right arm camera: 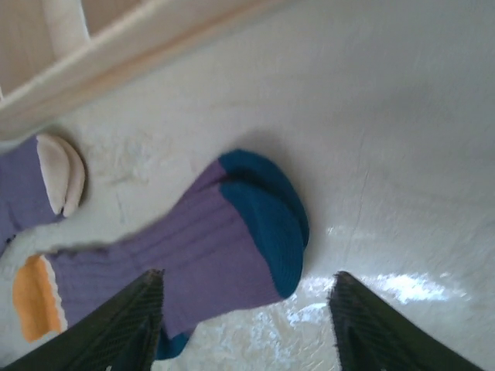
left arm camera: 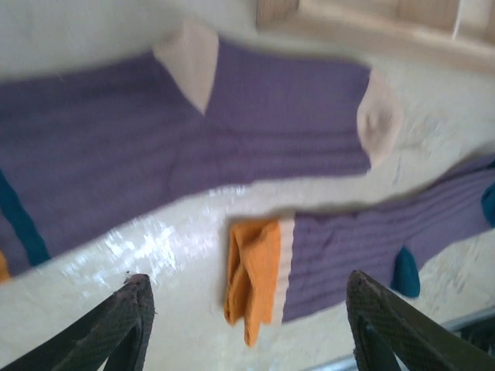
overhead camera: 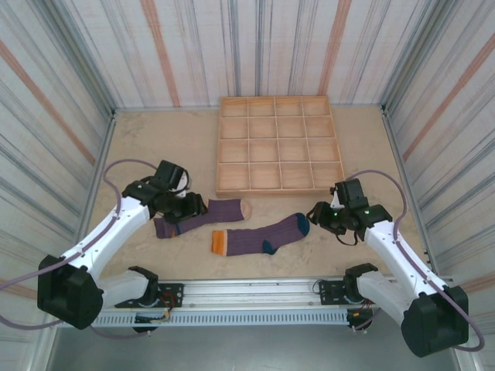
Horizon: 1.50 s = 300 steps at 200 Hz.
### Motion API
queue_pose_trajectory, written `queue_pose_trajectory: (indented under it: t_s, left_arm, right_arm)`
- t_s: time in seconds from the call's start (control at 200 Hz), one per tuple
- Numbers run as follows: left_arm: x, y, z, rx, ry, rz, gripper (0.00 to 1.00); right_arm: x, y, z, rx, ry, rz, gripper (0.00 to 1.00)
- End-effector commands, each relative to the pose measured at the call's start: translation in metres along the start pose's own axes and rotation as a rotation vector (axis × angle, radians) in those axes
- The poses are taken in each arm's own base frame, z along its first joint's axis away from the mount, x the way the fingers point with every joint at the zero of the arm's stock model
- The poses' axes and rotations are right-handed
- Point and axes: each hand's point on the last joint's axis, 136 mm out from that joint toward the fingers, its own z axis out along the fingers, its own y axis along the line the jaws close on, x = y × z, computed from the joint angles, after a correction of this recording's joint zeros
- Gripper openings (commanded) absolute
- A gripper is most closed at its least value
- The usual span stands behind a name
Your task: Roll the socks
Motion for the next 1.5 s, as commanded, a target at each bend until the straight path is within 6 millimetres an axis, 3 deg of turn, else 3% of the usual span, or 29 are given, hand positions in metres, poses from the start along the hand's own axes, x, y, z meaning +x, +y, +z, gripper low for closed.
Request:
queue_pose_trajectory:
  t_s: [0.0,0.165,0.456,0.616,0.681,0.837,0.952,1.182,1.383,1.498]
  left_arm:
    - [0.029,-0.002,0.008,0.004,0.08,-0.055,0.65]
    - [0.044,-0.003,0.027,0.032,0.121,-0.093,0.66]
    - [0.056,0.007,0.036,-0.007,0.158,-0.091,0.66]
    - [0.057,0.002,0.039,0.024,0.171,-0.093,0.67]
    - [0.057,0.001,0.04,0.03,0.177,-0.088,0.67]
    - [0.058,-0.002,0.04,0.038,0.196,-0.079,0.68]
    - [0.059,-0.004,0.04,0.044,0.207,-0.076,0.68]
    - [0.059,-0.007,0.037,0.059,0.207,-0.065,0.69]
    - [0.057,-0.01,0.038,0.071,0.204,-0.069,0.69]
    - [0.054,-0.024,0.044,0.153,0.207,-0.086,0.7]
  right_arm:
    - [0.016,0.004,0.009,-0.042,0.078,0.033,0.5]
    - [0.023,-0.007,0.022,0.003,0.095,0.029,0.47]
    - [0.018,-0.021,0.05,0.031,0.058,0.111,0.53]
    - [0.011,-0.023,0.063,0.061,0.051,0.109,0.57]
    - [0.009,-0.025,0.069,0.069,0.056,0.108,0.49]
    - [0.007,-0.029,0.082,0.101,0.077,0.112,0.46]
    - [0.002,-0.03,0.086,0.123,0.074,0.104,0.3]
    - [-0.024,-0.026,0.085,0.165,0.042,0.045,0.16]
    - [-0.056,-0.021,0.087,0.162,0.016,0.031,0.14]
    - [-0.069,-0.026,0.089,0.189,0.035,0.015,0.16]
